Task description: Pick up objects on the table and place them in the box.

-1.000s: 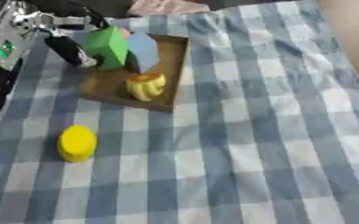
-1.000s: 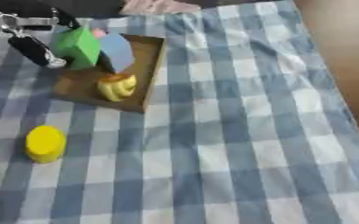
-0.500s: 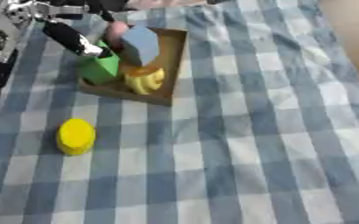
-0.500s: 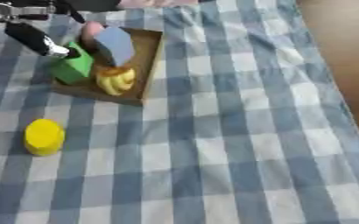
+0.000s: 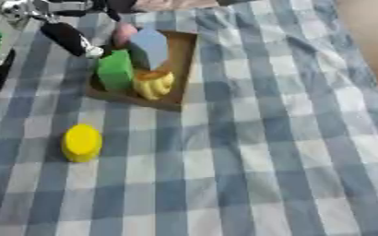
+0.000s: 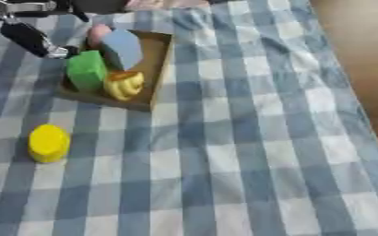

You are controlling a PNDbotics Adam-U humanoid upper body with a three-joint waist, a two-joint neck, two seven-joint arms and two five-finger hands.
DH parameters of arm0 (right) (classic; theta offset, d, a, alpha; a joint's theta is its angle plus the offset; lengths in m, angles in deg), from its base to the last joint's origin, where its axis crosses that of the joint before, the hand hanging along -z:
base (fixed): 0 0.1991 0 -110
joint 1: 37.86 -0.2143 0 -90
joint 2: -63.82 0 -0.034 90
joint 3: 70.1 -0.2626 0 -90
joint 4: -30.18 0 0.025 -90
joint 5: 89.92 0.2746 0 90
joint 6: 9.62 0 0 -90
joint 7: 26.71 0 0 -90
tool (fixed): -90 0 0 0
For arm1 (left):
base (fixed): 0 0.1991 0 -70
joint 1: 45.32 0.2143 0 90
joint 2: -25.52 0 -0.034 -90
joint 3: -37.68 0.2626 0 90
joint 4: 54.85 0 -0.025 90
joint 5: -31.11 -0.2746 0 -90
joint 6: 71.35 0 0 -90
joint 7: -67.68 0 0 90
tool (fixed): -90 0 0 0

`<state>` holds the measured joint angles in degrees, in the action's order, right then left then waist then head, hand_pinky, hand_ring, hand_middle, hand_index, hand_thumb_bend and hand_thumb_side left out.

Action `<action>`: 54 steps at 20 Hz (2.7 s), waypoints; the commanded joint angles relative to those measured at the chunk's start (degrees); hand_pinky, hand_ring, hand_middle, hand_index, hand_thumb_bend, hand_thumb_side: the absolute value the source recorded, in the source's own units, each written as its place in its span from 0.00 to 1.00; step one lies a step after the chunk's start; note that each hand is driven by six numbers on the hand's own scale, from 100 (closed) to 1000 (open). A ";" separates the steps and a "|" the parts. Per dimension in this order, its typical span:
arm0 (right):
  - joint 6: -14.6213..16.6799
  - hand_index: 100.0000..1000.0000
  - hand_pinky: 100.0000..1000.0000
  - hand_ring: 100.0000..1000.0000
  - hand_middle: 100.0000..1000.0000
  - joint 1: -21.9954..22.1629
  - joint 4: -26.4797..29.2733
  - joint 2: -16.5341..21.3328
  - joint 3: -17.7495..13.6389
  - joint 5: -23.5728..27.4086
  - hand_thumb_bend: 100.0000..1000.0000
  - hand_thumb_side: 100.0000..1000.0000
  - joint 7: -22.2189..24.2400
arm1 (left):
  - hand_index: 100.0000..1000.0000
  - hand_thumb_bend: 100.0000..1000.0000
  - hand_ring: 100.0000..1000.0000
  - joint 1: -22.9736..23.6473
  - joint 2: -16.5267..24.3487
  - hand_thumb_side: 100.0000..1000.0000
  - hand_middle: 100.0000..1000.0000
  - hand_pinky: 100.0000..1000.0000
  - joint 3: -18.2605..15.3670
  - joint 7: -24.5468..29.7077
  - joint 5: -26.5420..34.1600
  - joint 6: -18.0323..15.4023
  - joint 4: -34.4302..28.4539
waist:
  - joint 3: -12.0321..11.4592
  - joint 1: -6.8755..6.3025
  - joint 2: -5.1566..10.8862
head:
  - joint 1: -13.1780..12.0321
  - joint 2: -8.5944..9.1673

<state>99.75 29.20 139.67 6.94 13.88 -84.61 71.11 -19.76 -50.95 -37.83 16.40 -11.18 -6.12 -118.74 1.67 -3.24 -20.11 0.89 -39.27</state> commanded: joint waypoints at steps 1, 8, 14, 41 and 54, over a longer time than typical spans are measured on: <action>-0.16 0.73 0.84 0.58 0.39 -0.29 0.23 1.27 -1.29 0.69 0.00 0.41 -0.55 | 0.89 0.19 0.90 1.78 6.47 0.43 0.80 0.94 1.03 4.81 6.70 -4.77 -9.34 | -0.29 0.25 1.60 | 0.66 -0.25; -0.38 0.73 0.84 0.58 0.39 0.12 0.43 1.30 -1.56 0.74 0.00 0.41 -0.79 | 0.89 0.27 0.88 12.75 16.99 0.66 0.75 0.93 1.52 7.33 16.10 0.15 -27.28 | -1.55 0.51 1.57 | 1.43 -0.12; -0.29 0.73 0.84 0.58 0.38 0.47 0.47 1.09 -1.82 0.61 0.00 0.41 -1.08 | 0.86 0.45 0.89 20.04 22.12 0.88 0.72 0.93 1.91 4.68 17.41 3.68 -37.21 | -1.87 0.96 1.52 | 1.46 -0.19; -0.64 0.73 0.85 0.57 0.38 1.02 0.10 -0.44 -2.06 0.51 0.00 0.41 0.07 | 0.92 0.39 0.89 27.60 23.29 0.79 0.77 0.92 8.34 -7.85 8.79 14.07 -40.00 | -1.12 1.18 0.97 | -0.54 0.65; -0.85 0.73 0.85 0.57 0.37 1.20 -0.02 -1.22 -2.31 0.51 0.00 0.41 0.66 | 0.92 0.40 0.89 24.54 19.09 0.76 0.77 0.92 11.45 -5.39 4.13 10.98 -31.76 | -0.59 1.17 0.36 | -0.52 0.79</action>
<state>98.82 30.75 139.34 4.47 12.52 -84.06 71.62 5.72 -32.84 -26.00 10.75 -6.61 5.24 -150.65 1.05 -2.27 -20.79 0.54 -39.18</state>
